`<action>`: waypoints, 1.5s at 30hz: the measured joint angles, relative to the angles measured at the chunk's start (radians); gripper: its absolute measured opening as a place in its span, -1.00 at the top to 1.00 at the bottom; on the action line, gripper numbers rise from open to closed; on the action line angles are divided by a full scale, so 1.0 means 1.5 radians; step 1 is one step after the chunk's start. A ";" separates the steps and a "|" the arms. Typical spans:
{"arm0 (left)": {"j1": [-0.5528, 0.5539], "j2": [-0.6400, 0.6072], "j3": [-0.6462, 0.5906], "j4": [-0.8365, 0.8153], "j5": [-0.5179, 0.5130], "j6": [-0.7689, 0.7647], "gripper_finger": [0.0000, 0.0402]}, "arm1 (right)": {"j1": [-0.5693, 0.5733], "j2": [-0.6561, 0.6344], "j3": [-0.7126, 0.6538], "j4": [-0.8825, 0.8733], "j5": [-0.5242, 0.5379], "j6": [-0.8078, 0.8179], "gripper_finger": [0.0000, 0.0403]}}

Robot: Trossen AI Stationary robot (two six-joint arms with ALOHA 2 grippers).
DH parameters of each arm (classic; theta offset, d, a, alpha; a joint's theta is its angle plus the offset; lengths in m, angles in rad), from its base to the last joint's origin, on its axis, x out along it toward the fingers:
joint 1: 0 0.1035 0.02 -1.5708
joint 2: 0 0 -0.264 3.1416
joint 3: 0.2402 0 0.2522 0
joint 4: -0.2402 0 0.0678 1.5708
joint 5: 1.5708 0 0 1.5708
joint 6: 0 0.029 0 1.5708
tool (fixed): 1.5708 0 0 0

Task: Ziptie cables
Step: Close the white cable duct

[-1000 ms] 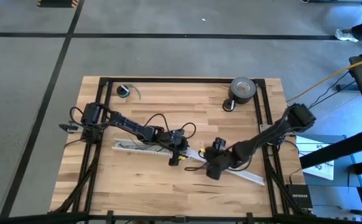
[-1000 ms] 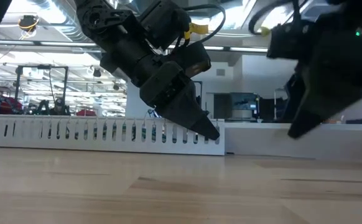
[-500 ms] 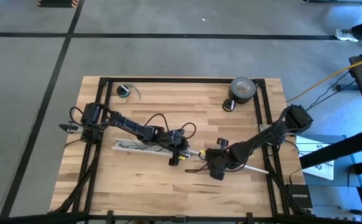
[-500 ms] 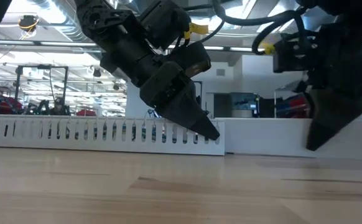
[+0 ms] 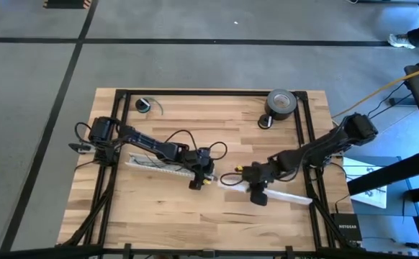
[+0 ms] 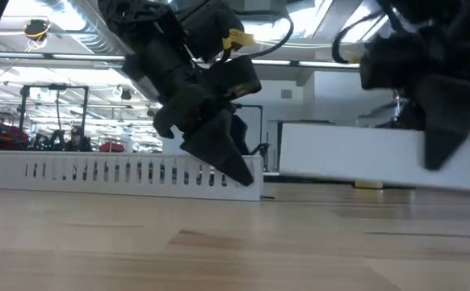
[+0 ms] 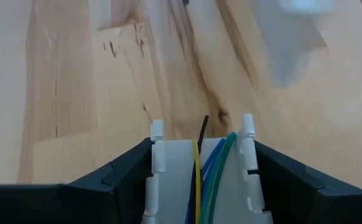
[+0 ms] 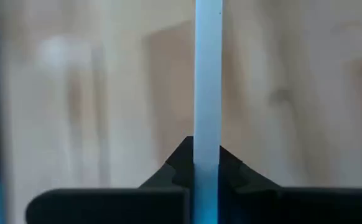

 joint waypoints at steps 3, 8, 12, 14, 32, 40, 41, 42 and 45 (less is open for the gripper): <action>0.000 -0.006 -0.001 -0.008 -0.001 -0.001 -0.12 | -0.009 0.020 -0.071 0.162 -0.055 0.024 0.99; 0.000 -0.005 -0.001 -0.007 -0.001 -0.001 -0.12 | -0.018 0.039 -0.104 0.237 -0.006 0.035 0.98; 0.000 -0.004 -0.002 -0.005 -0.001 -0.002 -0.12 | -0.018 0.043 -0.105 0.230 0.071 0.014 0.81; 0.000 -0.004 -0.002 -0.005 -0.001 -0.003 -0.12 | -0.019 0.043 -0.105 0.218 0.093 0.003 0.66; 0.000 -0.003 -0.002 -0.004 -0.001 0.000 -0.12 | 0.031 -0.048 0.078 -0.128 0.313 -0.056 -0.55; 0.000 -0.002 -0.003 0.000 -0.001 0.010 -0.12 | 0.136 0.012 -0.153 0.408 0.522 -0.013 -0.56; 0.000 -0.002 -0.004 0.002 -0.001 0.010 -0.12 | 0.137 0.028 -0.164 0.434 0.518 -0.001 -0.56; 0.000 -0.002 -0.004 0.004 -0.001 0.010 -0.12 | 0.137 0.042 -0.166 0.447 0.515 0.008 -0.56; 0.000 -0.002 -0.004 0.009 -0.001 0.009 -0.12 | 0.136 0.075 -0.163 0.444 0.509 0.005 -0.56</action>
